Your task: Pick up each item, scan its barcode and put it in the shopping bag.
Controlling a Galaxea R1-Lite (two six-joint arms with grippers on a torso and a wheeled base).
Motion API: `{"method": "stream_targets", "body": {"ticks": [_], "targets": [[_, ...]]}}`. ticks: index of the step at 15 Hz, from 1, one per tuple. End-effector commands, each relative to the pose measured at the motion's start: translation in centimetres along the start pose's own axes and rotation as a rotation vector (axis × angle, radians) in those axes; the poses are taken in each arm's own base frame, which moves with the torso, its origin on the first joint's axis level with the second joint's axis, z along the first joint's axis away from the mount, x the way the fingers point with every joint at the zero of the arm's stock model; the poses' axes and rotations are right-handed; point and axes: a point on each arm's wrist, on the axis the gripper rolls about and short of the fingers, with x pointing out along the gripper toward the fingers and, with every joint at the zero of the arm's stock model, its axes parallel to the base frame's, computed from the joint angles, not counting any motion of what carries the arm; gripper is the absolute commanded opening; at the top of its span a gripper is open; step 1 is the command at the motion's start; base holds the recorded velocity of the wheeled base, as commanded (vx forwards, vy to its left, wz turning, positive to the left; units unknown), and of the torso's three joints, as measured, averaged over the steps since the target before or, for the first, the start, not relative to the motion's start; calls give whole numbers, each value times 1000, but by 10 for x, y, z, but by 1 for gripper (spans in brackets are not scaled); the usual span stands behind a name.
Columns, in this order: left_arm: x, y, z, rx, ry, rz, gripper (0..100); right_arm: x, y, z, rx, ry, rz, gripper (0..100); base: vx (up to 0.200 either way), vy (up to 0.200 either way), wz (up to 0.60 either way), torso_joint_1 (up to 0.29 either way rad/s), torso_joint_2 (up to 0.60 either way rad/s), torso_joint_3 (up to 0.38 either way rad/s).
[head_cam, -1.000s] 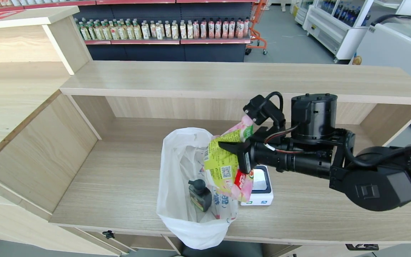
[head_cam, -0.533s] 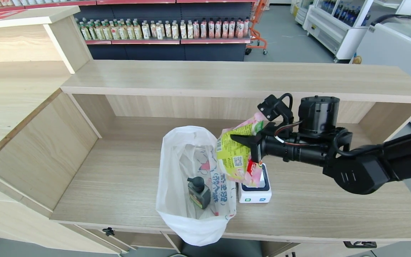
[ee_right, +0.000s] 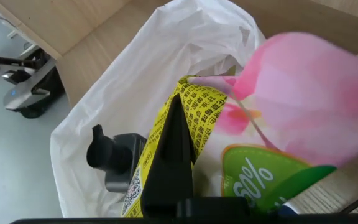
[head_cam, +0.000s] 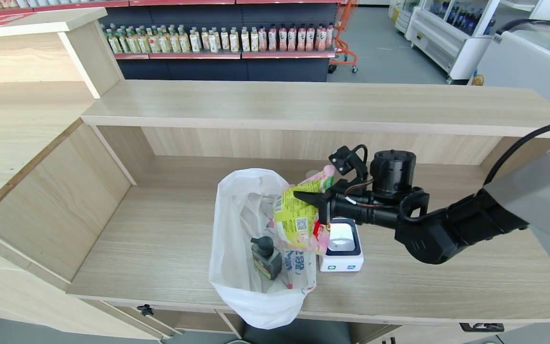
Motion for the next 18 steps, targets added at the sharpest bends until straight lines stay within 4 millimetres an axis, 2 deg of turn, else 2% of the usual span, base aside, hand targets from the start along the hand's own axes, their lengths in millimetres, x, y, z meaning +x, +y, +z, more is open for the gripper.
{"method": "stream_targets", "body": {"ticks": [1,7,13,18], "targets": [[0,0,0,0,0,0,100,8,-3,-17,19,36,2,0,0,0,0,0,0,0],[0,0,0,0,0,0,100,21,-11,-29,22,41,42,0,0,0,0,0,0,0],[0,0,0,0,0,0,100,27,-16,-39,14,64,41,0,0,0,0,0,0,0],[0,0,0,0,0,0,100,43,-21,-43,17,70,47,0,0,0,0,0,0,0]]}}
